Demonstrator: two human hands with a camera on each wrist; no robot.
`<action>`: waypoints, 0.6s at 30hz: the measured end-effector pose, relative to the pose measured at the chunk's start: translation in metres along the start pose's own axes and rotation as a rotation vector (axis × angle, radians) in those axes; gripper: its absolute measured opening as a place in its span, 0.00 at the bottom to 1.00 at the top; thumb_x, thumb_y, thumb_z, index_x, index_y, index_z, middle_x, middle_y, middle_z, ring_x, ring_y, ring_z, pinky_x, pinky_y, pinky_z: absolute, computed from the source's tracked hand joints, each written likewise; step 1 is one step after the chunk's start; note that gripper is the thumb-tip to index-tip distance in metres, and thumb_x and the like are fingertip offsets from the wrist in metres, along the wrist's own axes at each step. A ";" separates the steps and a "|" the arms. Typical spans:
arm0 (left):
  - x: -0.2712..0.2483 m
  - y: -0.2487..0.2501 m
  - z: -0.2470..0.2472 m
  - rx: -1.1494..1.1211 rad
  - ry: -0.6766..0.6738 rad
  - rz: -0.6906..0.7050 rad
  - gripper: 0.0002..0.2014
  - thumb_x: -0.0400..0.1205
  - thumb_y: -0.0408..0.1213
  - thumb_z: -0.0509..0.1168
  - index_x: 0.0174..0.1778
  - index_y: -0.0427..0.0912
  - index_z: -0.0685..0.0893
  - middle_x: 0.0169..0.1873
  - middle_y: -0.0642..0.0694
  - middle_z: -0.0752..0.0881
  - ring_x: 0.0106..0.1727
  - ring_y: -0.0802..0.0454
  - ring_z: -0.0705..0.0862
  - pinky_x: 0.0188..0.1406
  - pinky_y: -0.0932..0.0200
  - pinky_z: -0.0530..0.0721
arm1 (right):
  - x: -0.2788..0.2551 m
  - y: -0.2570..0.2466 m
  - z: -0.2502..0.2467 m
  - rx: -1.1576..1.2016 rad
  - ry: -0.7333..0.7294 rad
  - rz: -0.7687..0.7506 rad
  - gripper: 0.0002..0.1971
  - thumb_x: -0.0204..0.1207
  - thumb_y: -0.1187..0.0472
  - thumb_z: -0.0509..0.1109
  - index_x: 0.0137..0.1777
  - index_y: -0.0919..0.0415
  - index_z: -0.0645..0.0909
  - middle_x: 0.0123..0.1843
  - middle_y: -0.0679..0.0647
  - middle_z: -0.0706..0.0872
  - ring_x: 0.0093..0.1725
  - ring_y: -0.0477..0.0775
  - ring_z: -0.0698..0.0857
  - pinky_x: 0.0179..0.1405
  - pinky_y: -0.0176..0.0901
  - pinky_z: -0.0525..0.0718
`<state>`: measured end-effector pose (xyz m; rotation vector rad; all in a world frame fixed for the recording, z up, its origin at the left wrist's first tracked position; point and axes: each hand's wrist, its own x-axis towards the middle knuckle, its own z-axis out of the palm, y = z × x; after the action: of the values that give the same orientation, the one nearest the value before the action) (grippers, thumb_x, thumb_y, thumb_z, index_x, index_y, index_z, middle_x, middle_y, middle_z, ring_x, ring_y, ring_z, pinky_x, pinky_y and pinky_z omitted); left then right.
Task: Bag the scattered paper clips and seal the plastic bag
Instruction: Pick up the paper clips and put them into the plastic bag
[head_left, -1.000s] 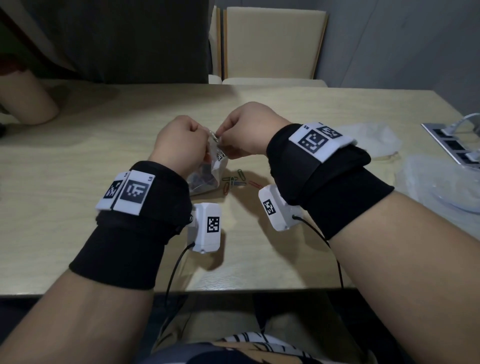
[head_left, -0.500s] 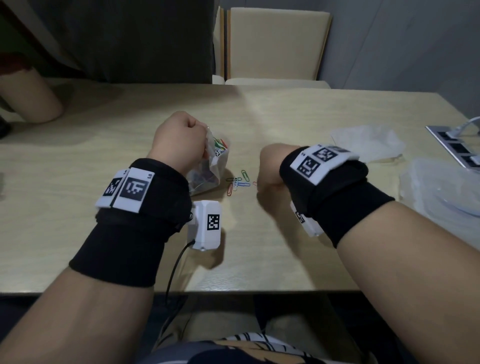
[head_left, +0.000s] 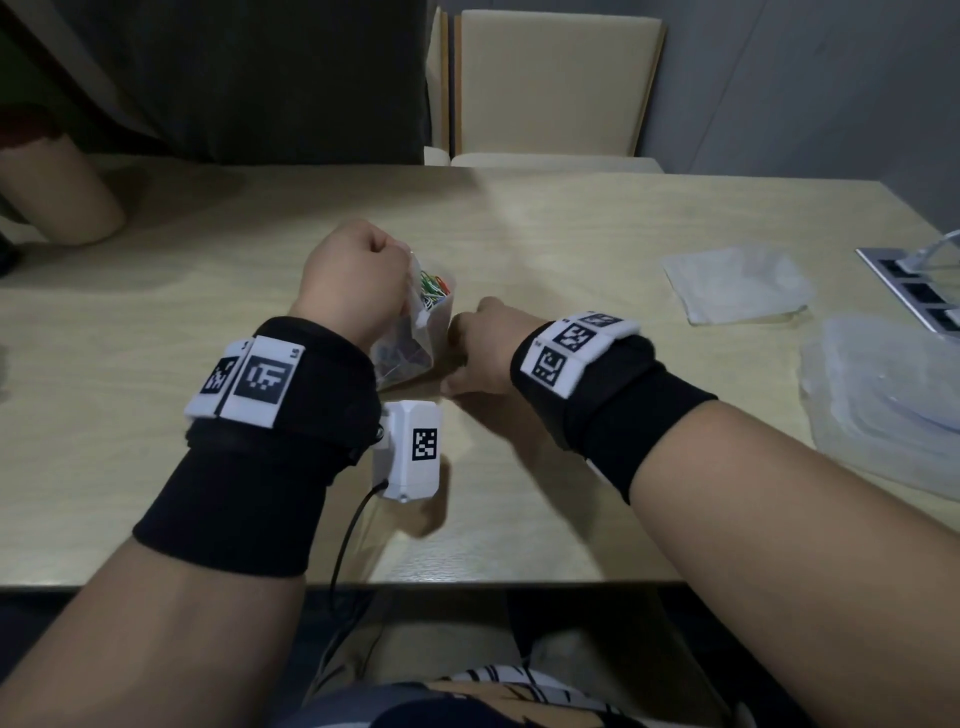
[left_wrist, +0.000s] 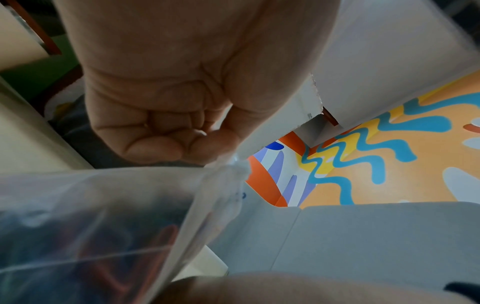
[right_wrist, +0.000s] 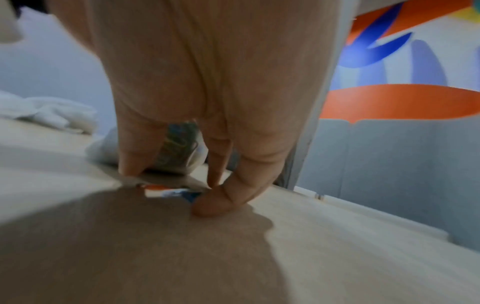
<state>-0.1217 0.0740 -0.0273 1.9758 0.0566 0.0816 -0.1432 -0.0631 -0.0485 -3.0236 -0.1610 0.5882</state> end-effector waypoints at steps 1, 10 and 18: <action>0.000 0.001 0.000 0.000 -0.001 -0.002 0.10 0.82 0.38 0.59 0.35 0.50 0.78 0.31 0.49 0.80 0.40 0.41 0.80 0.45 0.48 0.81 | 0.000 -0.002 0.001 -0.011 0.032 -0.056 0.27 0.73 0.42 0.71 0.68 0.56 0.76 0.57 0.58 0.75 0.52 0.63 0.82 0.51 0.49 0.80; -0.002 0.002 0.003 0.019 -0.007 0.001 0.10 0.84 0.36 0.60 0.36 0.48 0.77 0.33 0.47 0.81 0.44 0.40 0.82 0.42 0.48 0.82 | 0.106 0.041 0.062 -0.139 0.040 0.054 0.05 0.61 0.59 0.63 0.37 0.58 0.75 0.26 0.50 0.76 0.27 0.62 0.84 0.35 0.65 0.86; -0.002 0.000 0.002 0.023 -0.002 0.004 0.09 0.83 0.38 0.59 0.37 0.48 0.79 0.33 0.48 0.81 0.40 0.42 0.81 0.41 0.48 0.81 | 0.043 0.031 0.030 -0.044 0.023 0.072 0.10 0.80 0.62 0.61 0.56 0.57 0.82 0.49 0.60 0.84 0.46 0.62 0.82 0.51 0.50 0.81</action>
<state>-0.1240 0.0718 -0.0281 1.9993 0.0526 0.0818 -0.1120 -0.0883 -0.0946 -3.0885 -0.0649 0.5623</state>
